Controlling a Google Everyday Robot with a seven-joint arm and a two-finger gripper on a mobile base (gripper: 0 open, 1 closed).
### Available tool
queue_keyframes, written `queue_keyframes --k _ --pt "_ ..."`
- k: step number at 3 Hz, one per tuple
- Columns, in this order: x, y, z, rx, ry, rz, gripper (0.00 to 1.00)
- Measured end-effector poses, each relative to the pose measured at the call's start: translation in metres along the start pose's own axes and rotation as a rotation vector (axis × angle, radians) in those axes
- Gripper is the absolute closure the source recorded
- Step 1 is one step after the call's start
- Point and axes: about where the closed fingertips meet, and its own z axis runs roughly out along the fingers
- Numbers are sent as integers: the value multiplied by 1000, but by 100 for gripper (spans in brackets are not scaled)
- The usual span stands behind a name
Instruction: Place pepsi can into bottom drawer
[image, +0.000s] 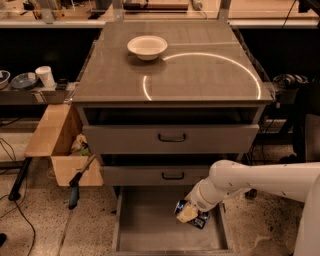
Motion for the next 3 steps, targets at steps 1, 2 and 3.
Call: queue_keyframes --k 1,2,3 --pt "12 -6 11 10 8 31 100" --pt "19 -12 20 26 19 47 100" --pt "19 -35 47 32 41 77 100"
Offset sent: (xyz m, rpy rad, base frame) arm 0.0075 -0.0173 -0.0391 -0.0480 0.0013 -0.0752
